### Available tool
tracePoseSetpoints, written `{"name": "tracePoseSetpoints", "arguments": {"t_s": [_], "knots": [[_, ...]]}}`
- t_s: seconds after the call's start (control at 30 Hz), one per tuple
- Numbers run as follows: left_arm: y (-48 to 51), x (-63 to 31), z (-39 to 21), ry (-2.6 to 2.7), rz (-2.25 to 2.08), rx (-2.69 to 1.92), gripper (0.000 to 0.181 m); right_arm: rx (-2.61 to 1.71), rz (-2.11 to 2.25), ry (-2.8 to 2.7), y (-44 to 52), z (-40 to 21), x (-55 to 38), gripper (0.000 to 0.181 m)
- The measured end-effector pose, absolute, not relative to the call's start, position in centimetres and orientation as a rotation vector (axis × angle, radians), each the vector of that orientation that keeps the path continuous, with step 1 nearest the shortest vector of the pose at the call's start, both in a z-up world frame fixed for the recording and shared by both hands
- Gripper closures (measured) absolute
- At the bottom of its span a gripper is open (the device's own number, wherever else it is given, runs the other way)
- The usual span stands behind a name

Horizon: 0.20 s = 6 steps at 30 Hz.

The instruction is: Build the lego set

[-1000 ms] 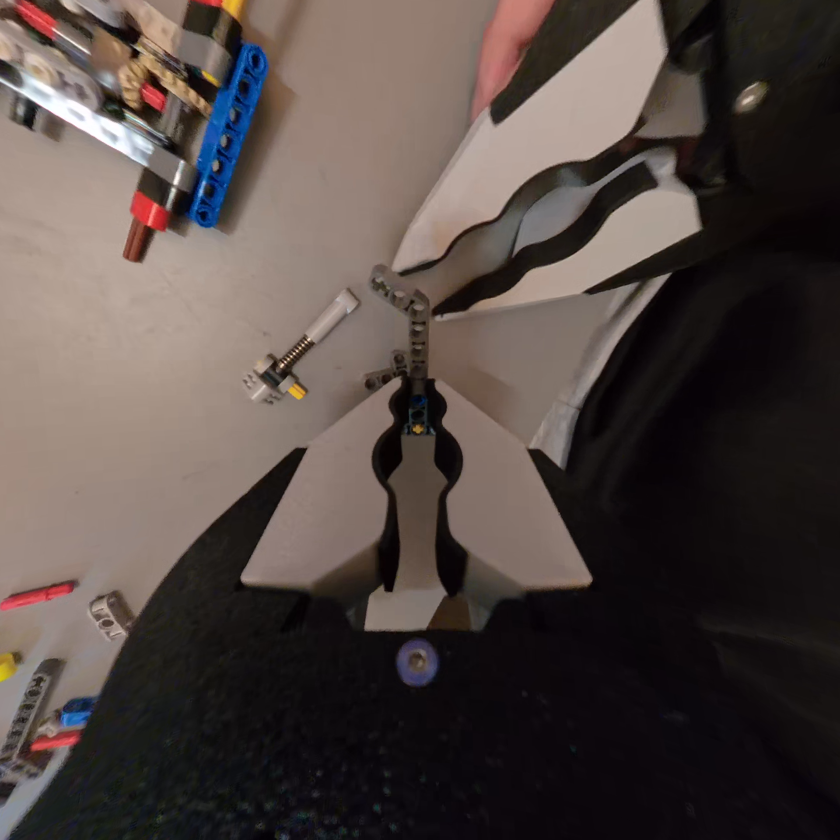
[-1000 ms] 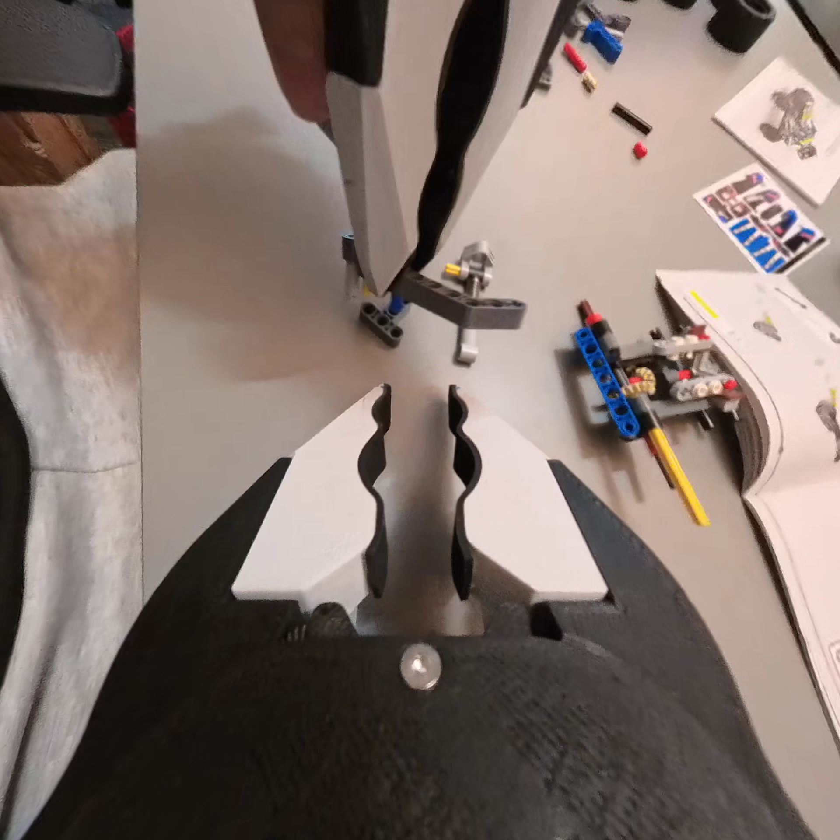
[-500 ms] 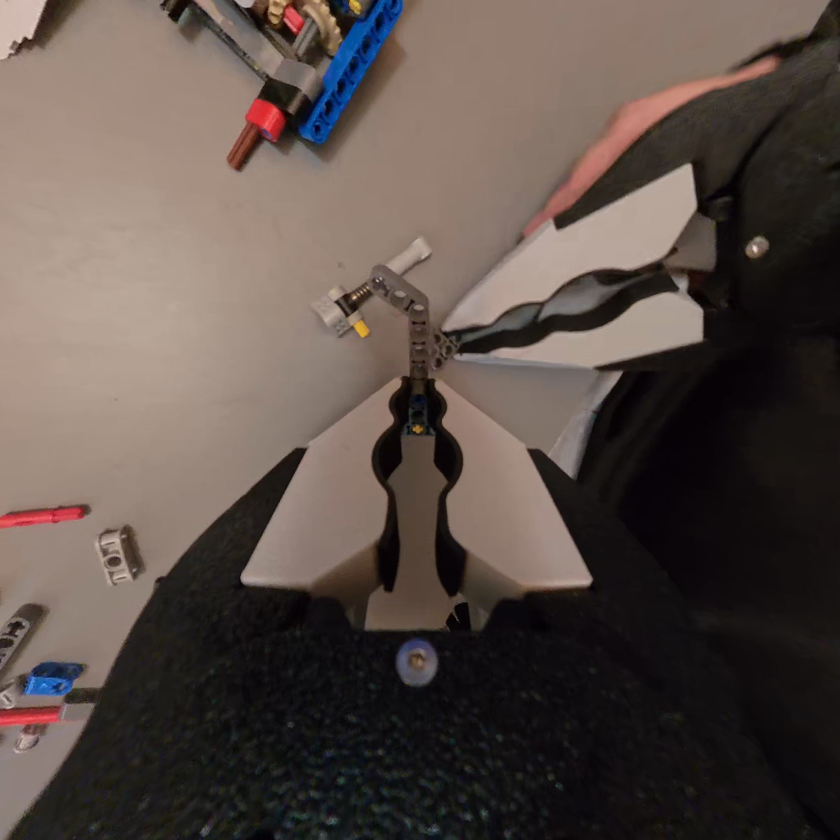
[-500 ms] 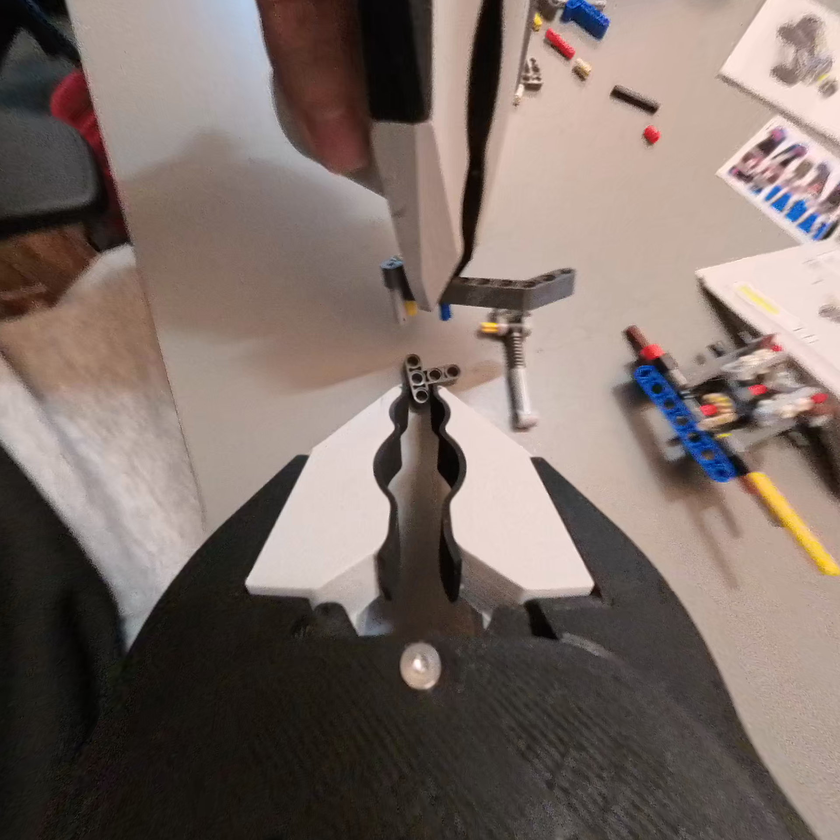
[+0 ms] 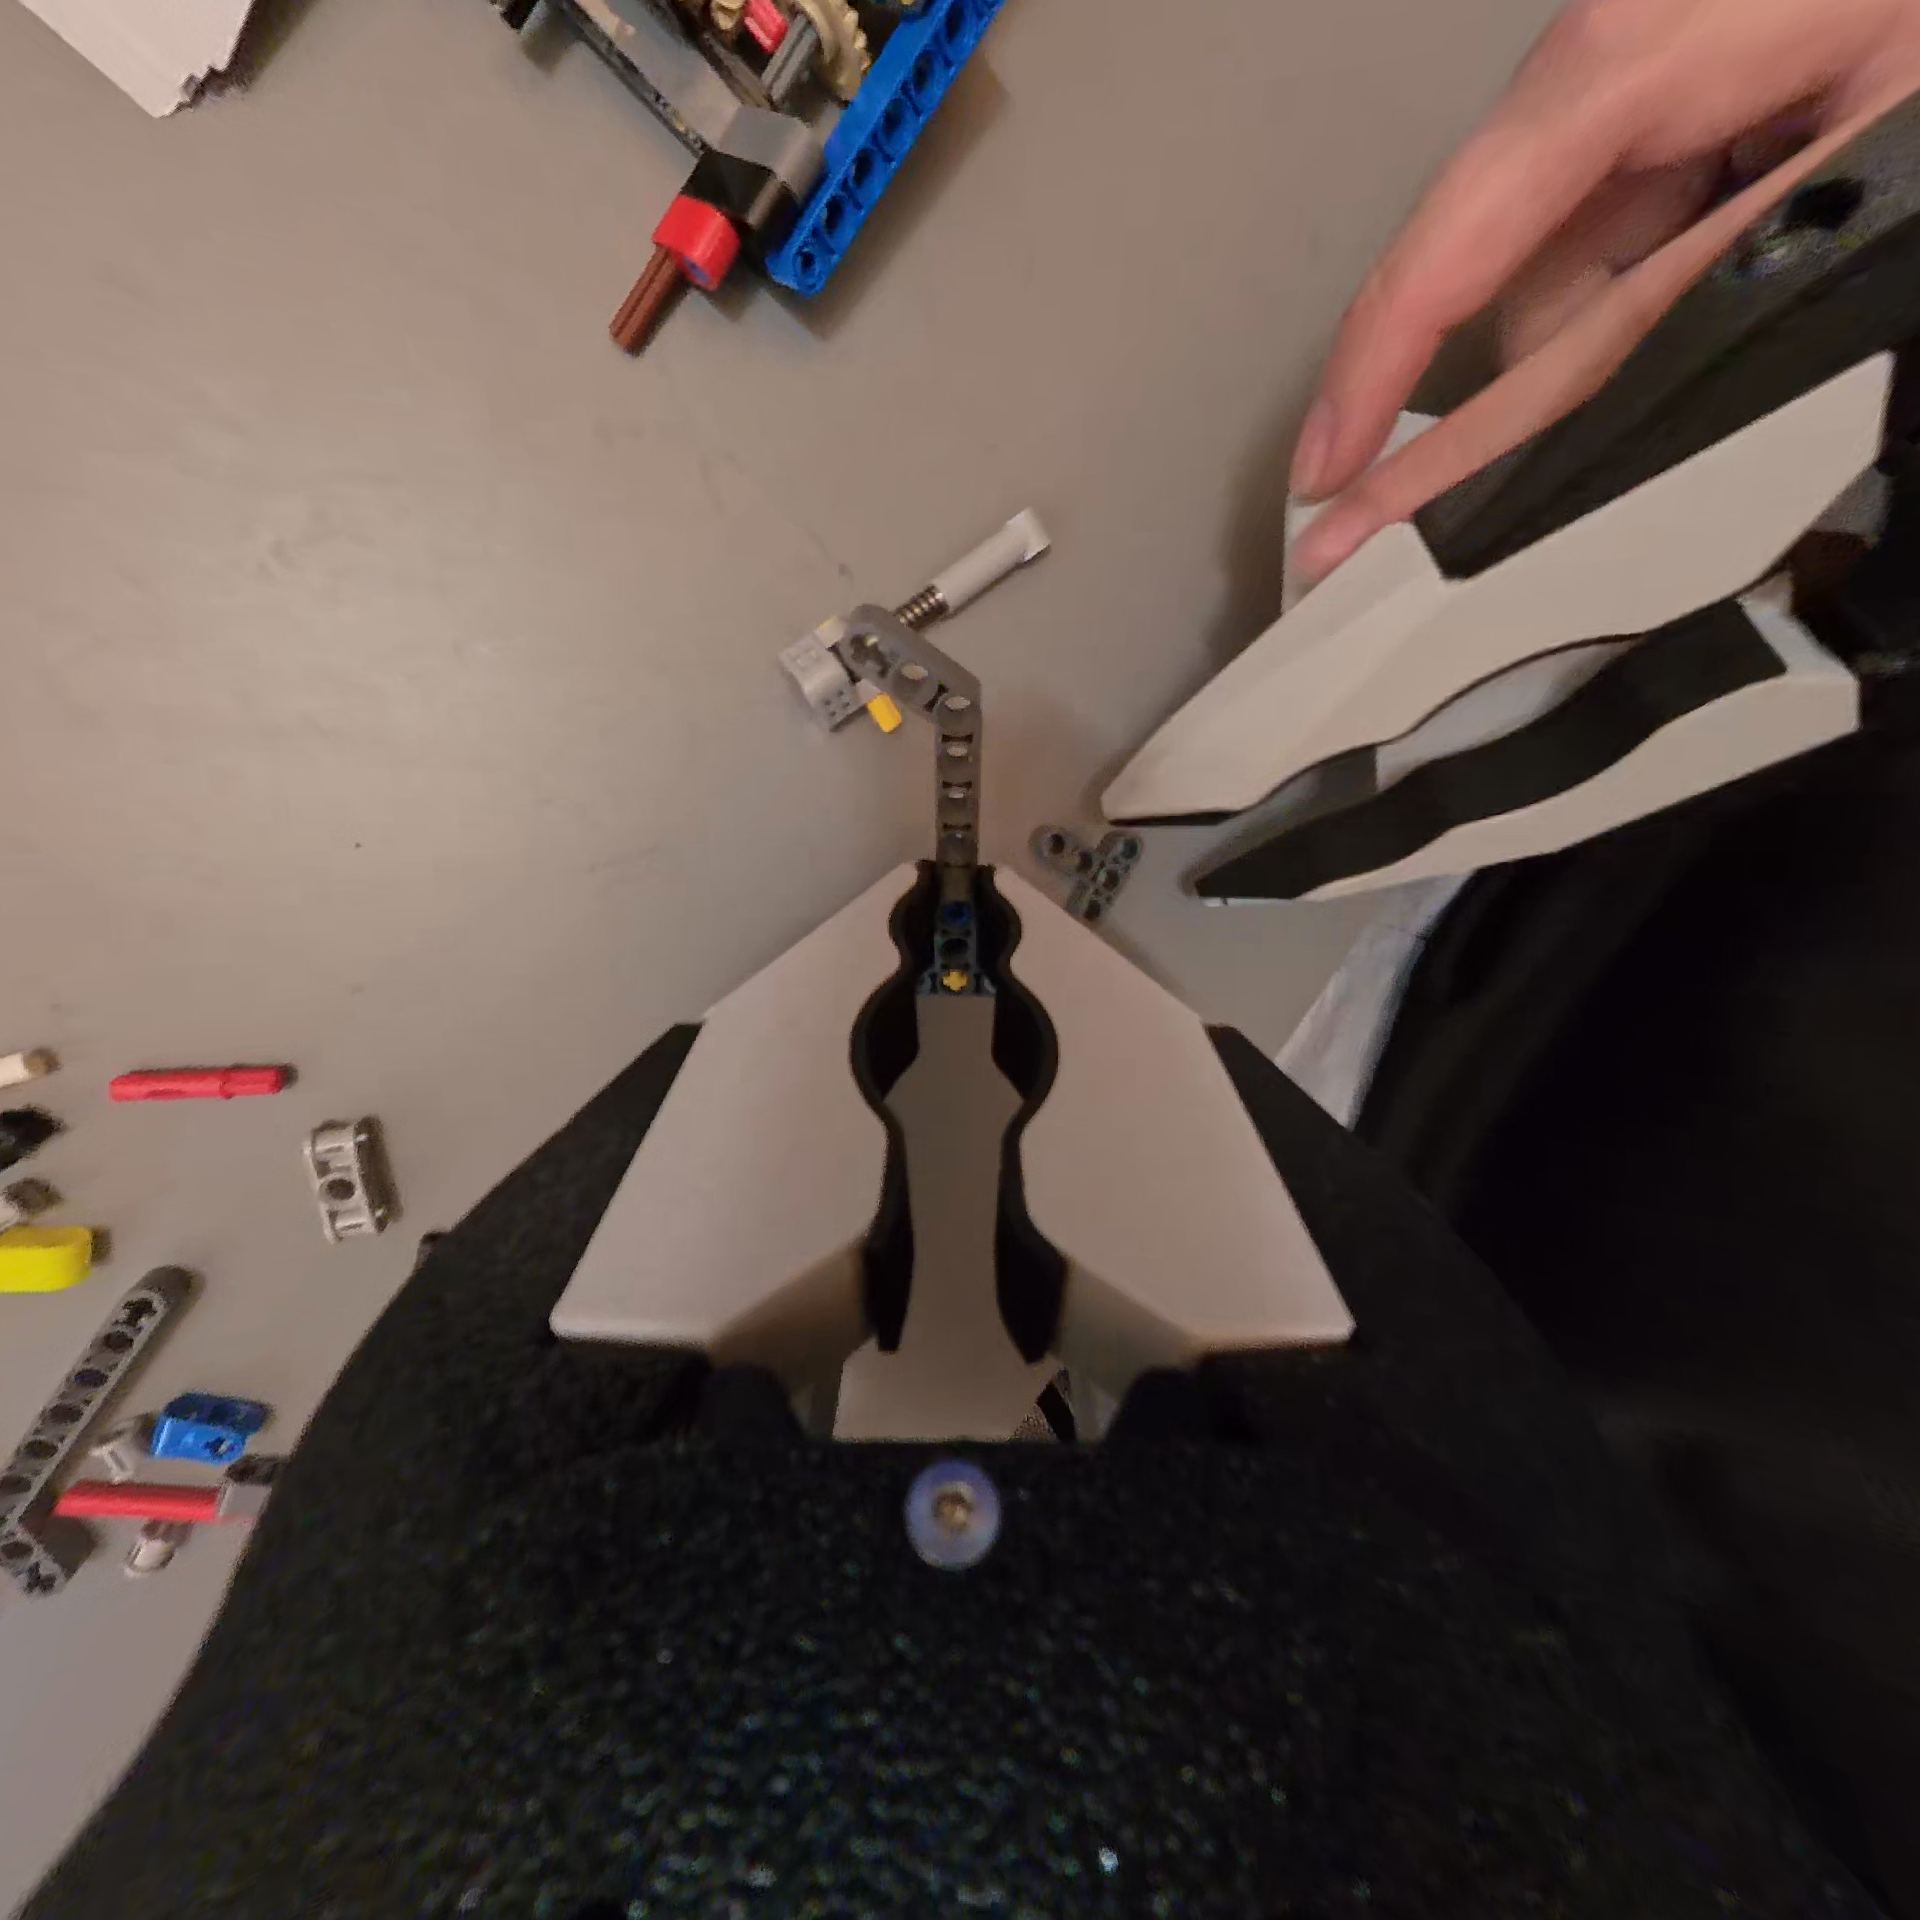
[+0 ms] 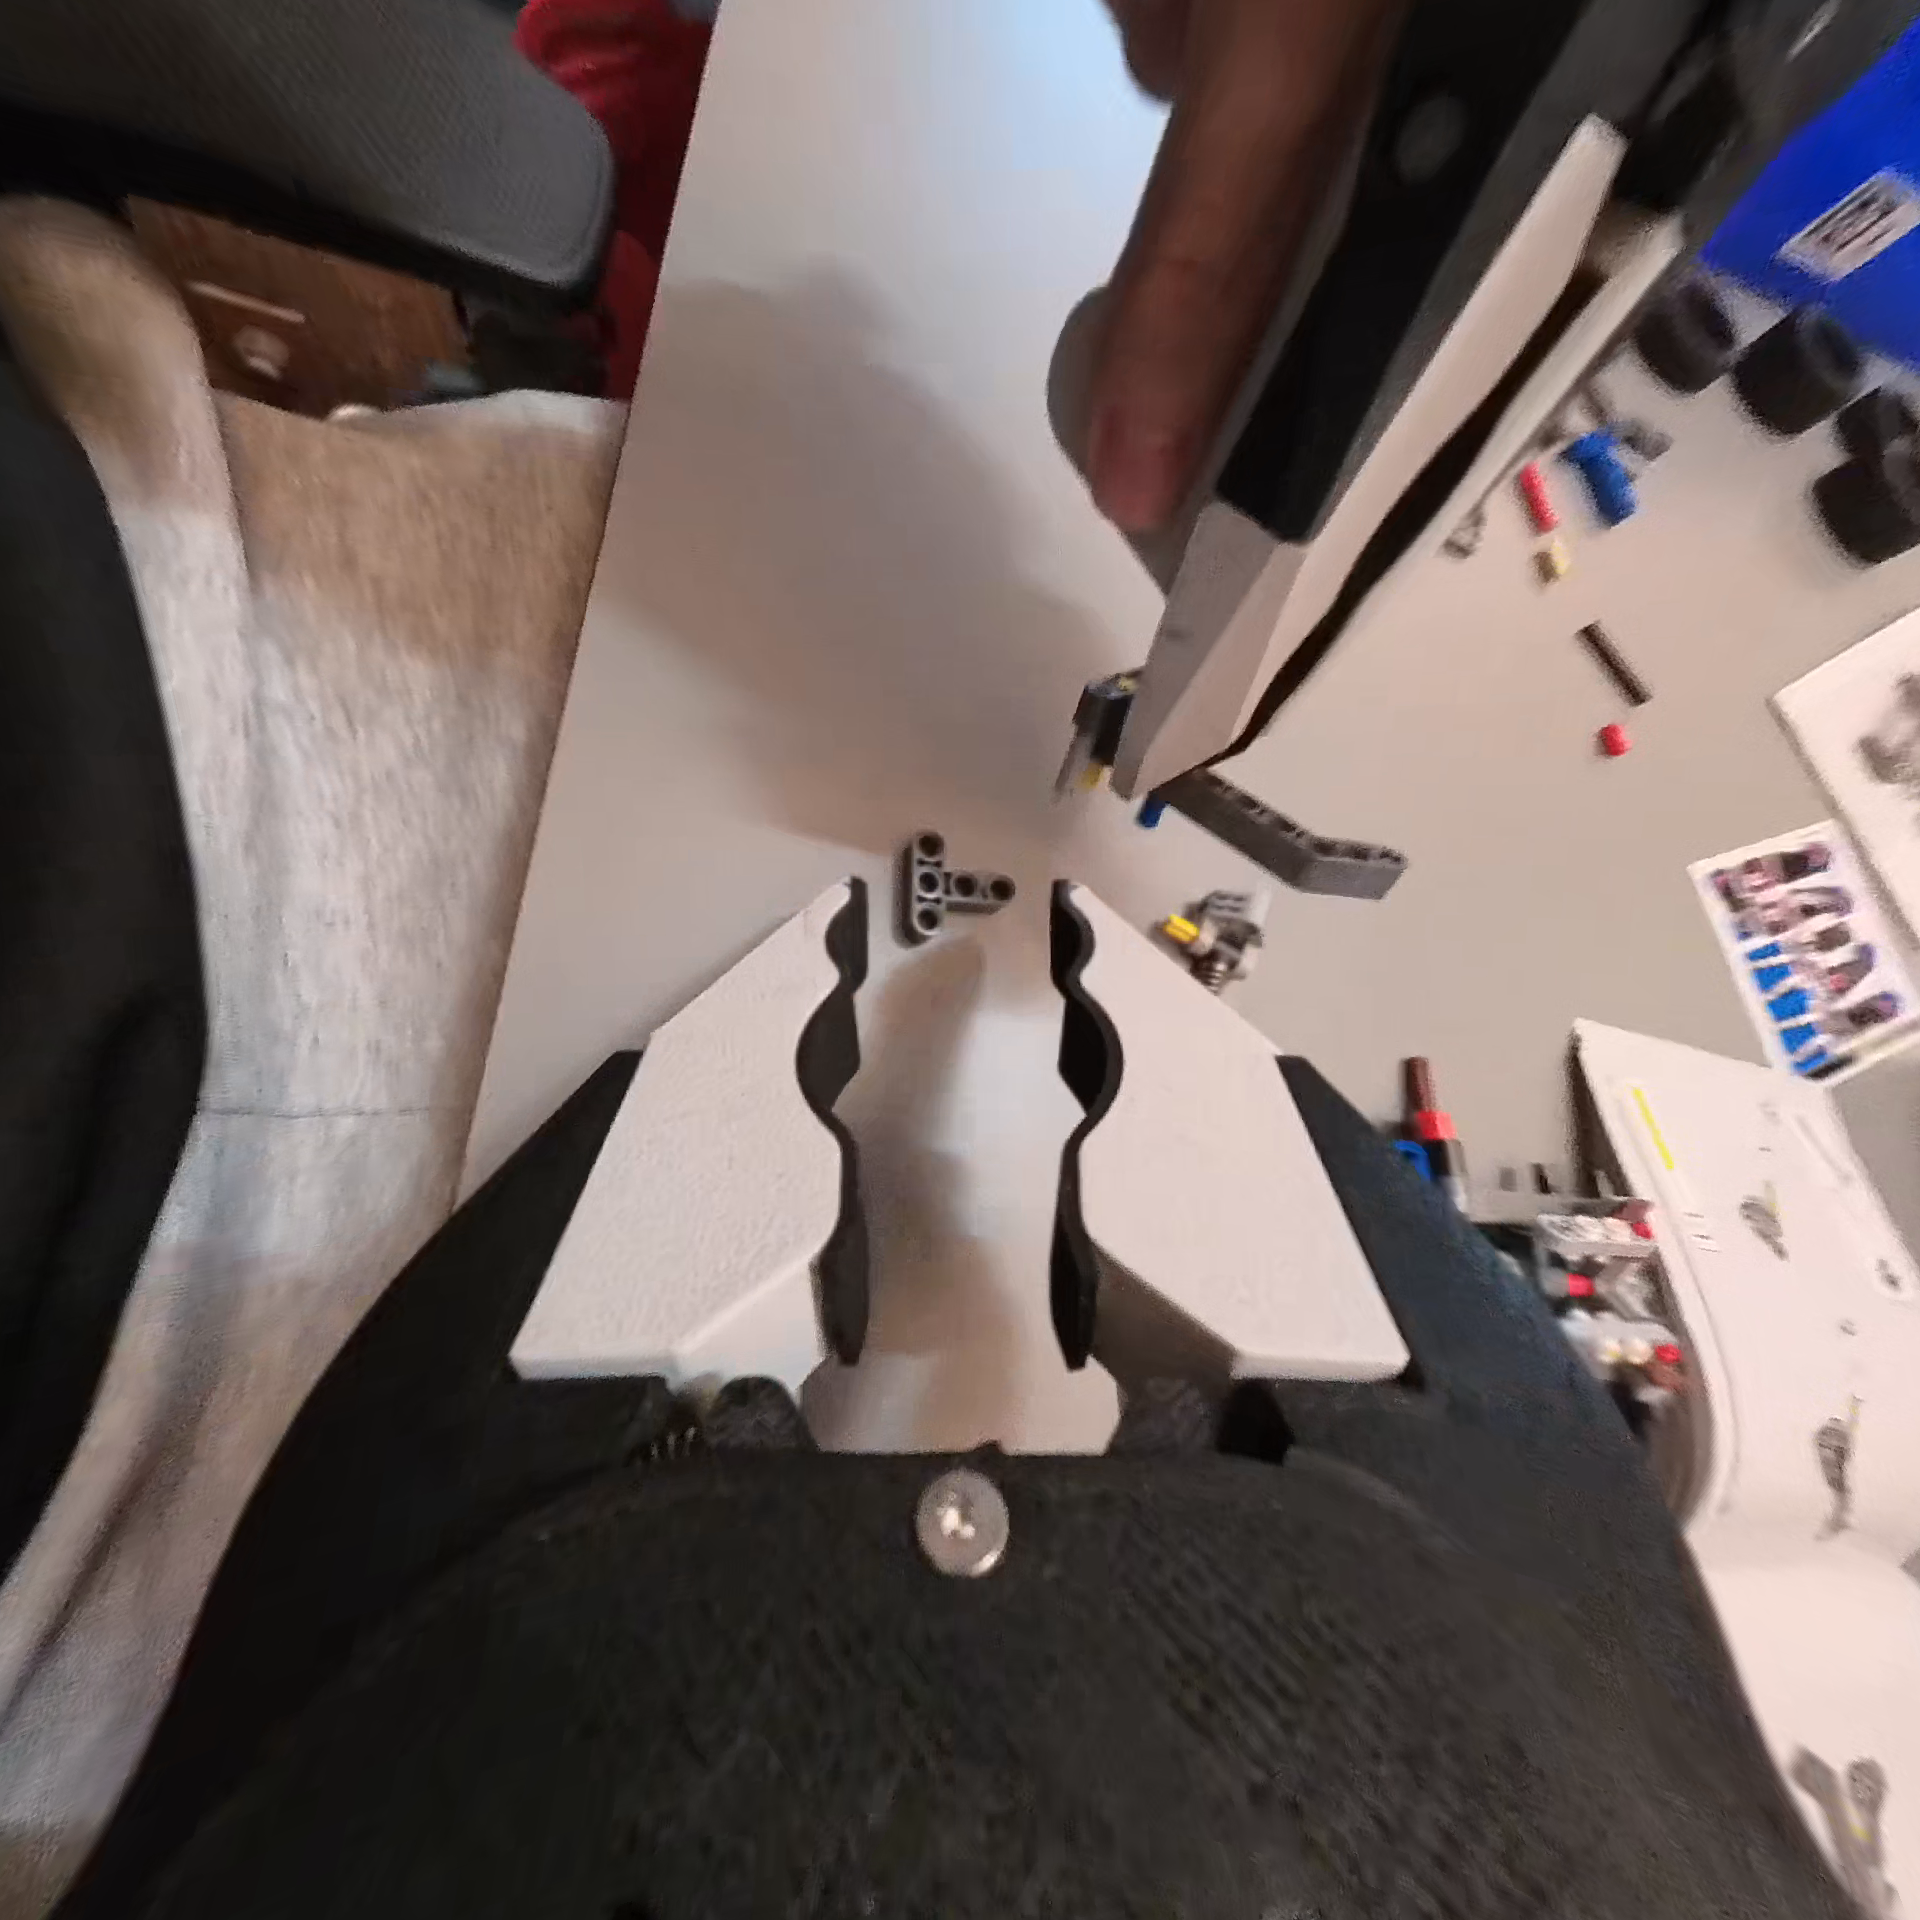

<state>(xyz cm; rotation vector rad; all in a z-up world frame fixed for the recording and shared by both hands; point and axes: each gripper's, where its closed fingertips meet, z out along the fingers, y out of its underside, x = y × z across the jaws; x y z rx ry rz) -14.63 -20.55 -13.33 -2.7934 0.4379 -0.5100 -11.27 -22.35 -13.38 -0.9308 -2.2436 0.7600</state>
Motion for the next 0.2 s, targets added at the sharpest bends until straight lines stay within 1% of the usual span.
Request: {"name": "tracePoseSetpoints", "arguments": {"t_s": [0.03, 0.1, 0.13, 0.17, 0.2], "knots": [[-20.6, -14.8, -13.3, 0.429, -0.501, -2.793, 0.176, -0.956, 0.753, -2.272, -22.6, -13.8, -11.3, 0.148], [-20.7, -15.1, -13.1, 0.41, -0.496, -2.791, 0.176, -1.008, 0.635, -2.289, -22.1, -14.9, -11.4, 0.149], [-20.7, -15.3, -13.1, 0.397, -0.499, -2.788, 0.176, -1.021, 0.616, -2.274, -22.2, -15.0, -11.6, 0.159], [-20.7, -15.4, -13.0, 0.382, -0.504, -2.788, 0.176, -1.046, 0.611, -2.259, -22.3, -15.1, -11.7, 0.163], [-20.8, -15.6, -13.1, 0.368, -0.509, -2.792, 0.176, -1.095, 0.593, -2.223, -22.1, -15.1, -12.0, 0.172]]}}
